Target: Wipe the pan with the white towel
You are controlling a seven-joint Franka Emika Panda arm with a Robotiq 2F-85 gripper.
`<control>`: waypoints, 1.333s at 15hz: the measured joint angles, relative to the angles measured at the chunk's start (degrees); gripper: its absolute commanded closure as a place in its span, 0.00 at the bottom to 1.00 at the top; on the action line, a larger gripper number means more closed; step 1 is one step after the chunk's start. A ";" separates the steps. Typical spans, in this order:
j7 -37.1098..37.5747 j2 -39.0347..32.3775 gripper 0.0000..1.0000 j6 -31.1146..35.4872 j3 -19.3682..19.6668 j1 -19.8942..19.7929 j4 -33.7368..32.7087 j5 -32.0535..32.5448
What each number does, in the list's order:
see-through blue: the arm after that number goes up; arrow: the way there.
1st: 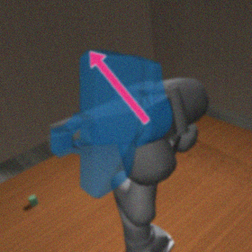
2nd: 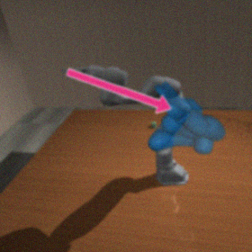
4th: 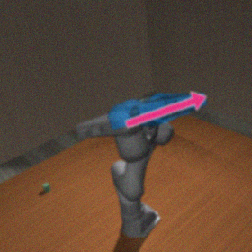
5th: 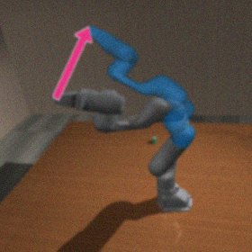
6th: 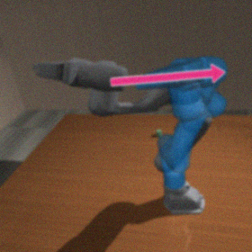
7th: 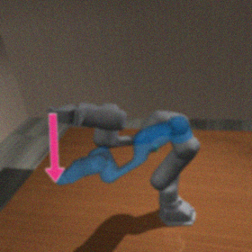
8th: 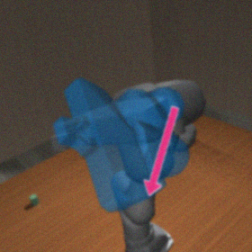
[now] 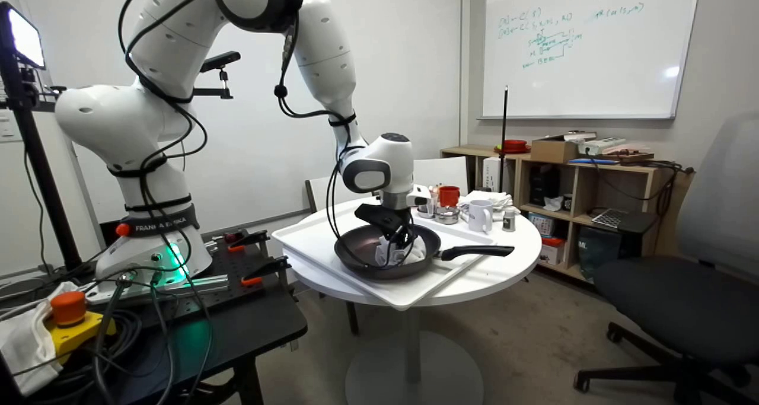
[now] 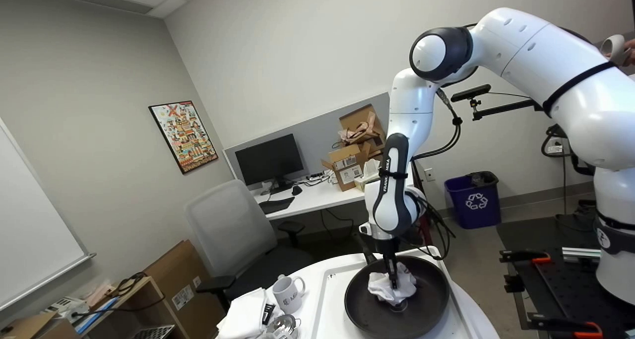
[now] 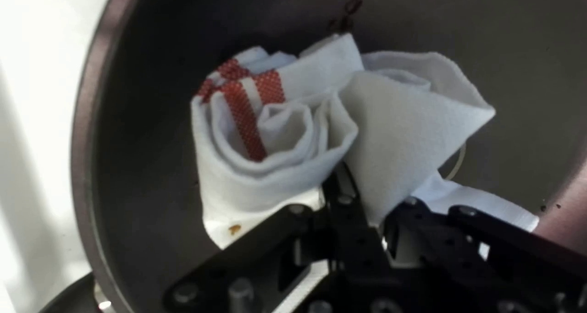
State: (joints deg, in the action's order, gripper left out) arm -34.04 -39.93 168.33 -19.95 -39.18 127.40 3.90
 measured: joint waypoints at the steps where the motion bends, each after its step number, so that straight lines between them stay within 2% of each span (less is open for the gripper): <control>1: -0.04 -0.26 0.97 0.66 0.17 -0.01 0.21 0.03; 7: -0.04 -0.48 0.97 9.64 0.48 -0.13 4.15 1.59; 11: 0.28 -0.26 0.97 18.60 3.06 1.75 8.65 7.34; 17: 3.64 0.65 0.97 30.03 12.66 11.91 14.04 14.24; 20: 5.19 1.59 0.97 30.39 16.53 17.15 15.08 15.47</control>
State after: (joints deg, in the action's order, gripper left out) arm -28.85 -38.35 198.72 -3.42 -22.03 142.48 19.37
